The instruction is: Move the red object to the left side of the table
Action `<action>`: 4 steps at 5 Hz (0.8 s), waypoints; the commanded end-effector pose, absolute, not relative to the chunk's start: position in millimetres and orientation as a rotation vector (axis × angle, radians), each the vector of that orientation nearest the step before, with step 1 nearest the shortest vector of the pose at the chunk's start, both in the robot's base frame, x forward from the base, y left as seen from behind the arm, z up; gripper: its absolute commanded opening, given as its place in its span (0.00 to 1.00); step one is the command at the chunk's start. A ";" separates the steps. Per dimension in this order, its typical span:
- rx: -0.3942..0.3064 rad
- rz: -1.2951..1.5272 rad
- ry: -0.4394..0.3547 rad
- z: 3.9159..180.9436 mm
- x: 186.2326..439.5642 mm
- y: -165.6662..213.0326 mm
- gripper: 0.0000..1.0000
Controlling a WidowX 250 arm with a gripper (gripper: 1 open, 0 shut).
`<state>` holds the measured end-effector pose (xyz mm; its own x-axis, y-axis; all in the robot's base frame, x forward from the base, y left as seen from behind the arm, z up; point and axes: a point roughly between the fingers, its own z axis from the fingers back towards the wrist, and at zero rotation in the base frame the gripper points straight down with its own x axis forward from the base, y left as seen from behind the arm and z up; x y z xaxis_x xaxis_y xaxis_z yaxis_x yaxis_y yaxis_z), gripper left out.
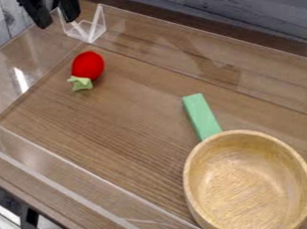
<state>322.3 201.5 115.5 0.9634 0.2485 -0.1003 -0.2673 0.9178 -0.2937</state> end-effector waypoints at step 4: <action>-0.286 0.224 -0.016 176.6 330.9 171.5 1.00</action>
